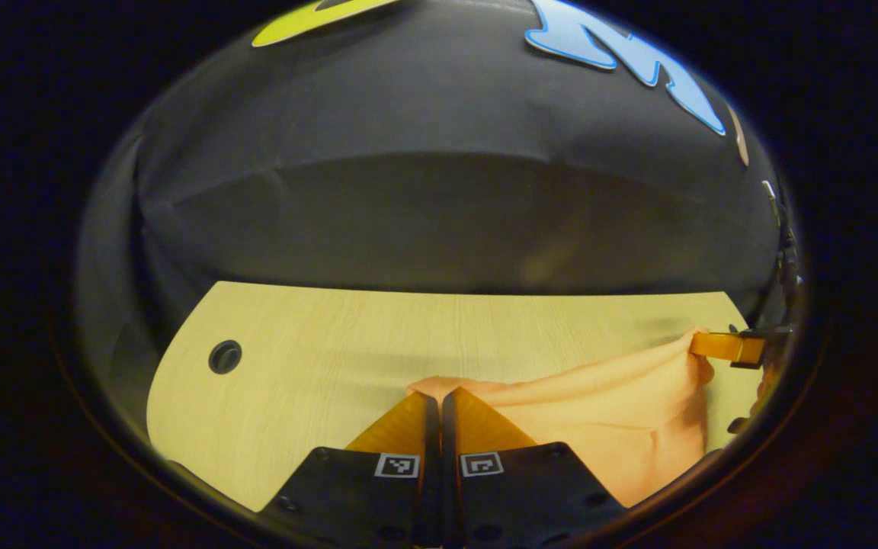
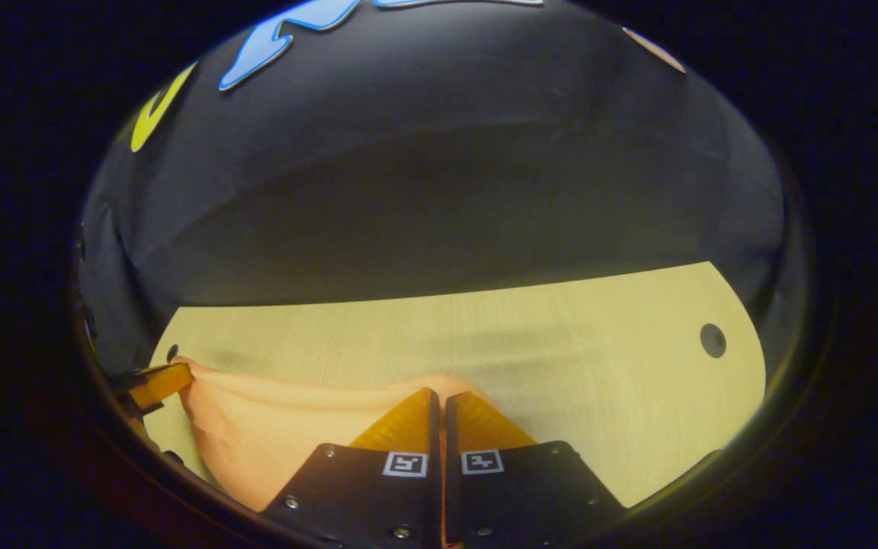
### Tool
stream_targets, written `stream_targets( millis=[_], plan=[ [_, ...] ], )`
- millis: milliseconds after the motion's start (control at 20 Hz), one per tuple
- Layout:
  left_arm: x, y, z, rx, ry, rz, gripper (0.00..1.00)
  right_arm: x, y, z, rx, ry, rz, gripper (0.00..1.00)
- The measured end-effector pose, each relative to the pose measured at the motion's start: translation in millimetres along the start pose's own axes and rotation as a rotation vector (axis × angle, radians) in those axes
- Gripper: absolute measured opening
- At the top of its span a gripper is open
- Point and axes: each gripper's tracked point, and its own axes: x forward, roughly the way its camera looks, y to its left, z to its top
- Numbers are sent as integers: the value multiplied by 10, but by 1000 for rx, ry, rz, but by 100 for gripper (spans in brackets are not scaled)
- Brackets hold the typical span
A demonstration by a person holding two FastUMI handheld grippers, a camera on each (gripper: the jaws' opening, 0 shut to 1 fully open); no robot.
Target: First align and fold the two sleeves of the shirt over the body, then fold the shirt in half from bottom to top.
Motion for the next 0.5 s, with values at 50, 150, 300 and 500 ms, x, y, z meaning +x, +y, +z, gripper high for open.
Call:
stream_targets(
  millis=[50,150,300,500],
  plan=[
    [45,23,-52,1,7,5,6,40,31,-49,-6,7,-2,2],
    [140,44,-145,-7,24,-2,6,124,36,-129,-19,26,-17,2],
    [102,33,-187,-27,22,-9,13,162,55,-170,-24,35,-18,4],
    [-4,7,-99,-1,15,-1,24,117,48,-169,-27,26,-16,11]
  ],
)
